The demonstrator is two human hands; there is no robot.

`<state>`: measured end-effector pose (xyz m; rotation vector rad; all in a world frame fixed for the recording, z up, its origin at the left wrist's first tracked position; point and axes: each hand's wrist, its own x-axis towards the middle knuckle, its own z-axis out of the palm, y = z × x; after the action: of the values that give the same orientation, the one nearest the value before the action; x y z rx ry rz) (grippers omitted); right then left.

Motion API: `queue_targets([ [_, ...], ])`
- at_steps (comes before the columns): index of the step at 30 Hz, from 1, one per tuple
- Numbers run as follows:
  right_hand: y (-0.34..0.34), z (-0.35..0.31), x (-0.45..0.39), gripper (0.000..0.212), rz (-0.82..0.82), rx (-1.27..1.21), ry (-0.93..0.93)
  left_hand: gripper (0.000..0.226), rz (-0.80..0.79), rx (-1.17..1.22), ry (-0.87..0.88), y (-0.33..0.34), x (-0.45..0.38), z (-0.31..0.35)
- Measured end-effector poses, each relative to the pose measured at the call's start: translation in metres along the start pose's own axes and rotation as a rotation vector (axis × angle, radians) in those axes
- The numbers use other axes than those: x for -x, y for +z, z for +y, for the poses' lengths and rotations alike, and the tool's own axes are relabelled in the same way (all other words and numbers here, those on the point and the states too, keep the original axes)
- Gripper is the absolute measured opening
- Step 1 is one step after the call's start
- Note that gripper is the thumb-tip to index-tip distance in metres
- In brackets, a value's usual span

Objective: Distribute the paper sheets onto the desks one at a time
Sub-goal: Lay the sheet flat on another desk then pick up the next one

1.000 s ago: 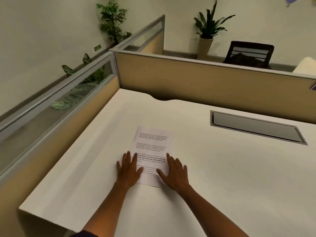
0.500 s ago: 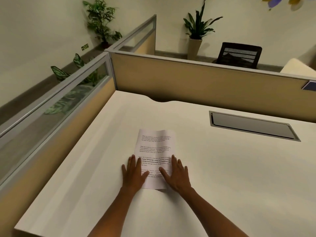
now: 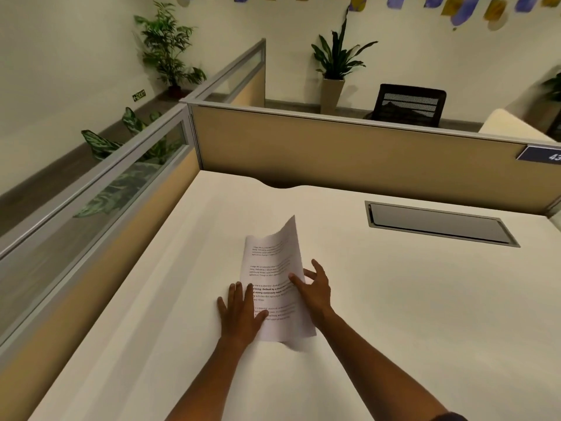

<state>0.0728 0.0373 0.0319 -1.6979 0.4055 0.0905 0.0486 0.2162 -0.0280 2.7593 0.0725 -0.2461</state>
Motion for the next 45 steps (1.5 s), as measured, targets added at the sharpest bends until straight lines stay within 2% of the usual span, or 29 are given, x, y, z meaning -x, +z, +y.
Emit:
queue_targets([
  [3, -0.012, 0.002, -0.007, 0.031, 0.069, 0.197, -0.035, 0.080, 0.017, 0.034, 0.005, -0.001, -0.003, -0.002],
  [5, -0.024, 0.005, -0.008, 0.017, 0.095, 0.302, -0.058, 0.080, 0.029, 0.077, 0.014, -0.002, -0.006, 0.002],
  [13, -0.085, 0.019, 0.003, 0.013, 0.217, 0.234, -0.073, 0.075, 0.078, 0.488, -0.054, -0.011, -0.029, 0.044],
  [19, -0.137, 0.025, 0.014, 0.014, 0.167, -0.048, -0.052, 0.071, -0.076, 0.800, -0.099, -0.017, -0.039, 0.096],
  [24, -0.187, 0.026, 0.027, 0.034, 0.158, -0.228, -0.064, 0.072, -0.220, 0.943, -0.102, -0.004, -0.035, 0.136],
  [27, -0.216, 0.033, 0.033, 0.030, 0.178, -0.207, -0.036, 0.045, -0.310, 1.093, -0.112, 0.004, -0.032, 0.159],
  [30, -0.241, 0.047, 0.034, 0.024, 0.233, -0.156, 0.024, 0.015, -0.292, 1.049, -0.114, 0.015, -0.028, 0.176],
  [34, -0.265, 0.066, 0.031, 0.014, 0.305, 0.024, 0.083, 0.005, -0.239, 0.931, -0.100, 0.025, -0.017, 0.197],
  [36, -0.271, 0.066, 0.031, 0.003, 0.345, 0.099, 0.125, 0.006, -0.212, 0.865, -0.083, 0.031, -0.011, 0.206],
  [39, -0.283, 0.074, 0.028, 0.005, 0.352, 0.165, 0.193, 0.022, -0.214, 0.767, -0.067, 0.043, -0.004, 0.216],
  [43, -0.296, 0.089, 0.021, 0.026, 0.375, 0.162, 0.247, 0.017, -0.174, 0.653, -0.038, 0.051, 0.005, 0.232],
  [45, -0.299, 0.093, 0.020, 0.034, 0.378, 0.175, 0.251, 0.033, -0.140, 0.623, -0.054, 0.054, 0.008, 0.238],
])
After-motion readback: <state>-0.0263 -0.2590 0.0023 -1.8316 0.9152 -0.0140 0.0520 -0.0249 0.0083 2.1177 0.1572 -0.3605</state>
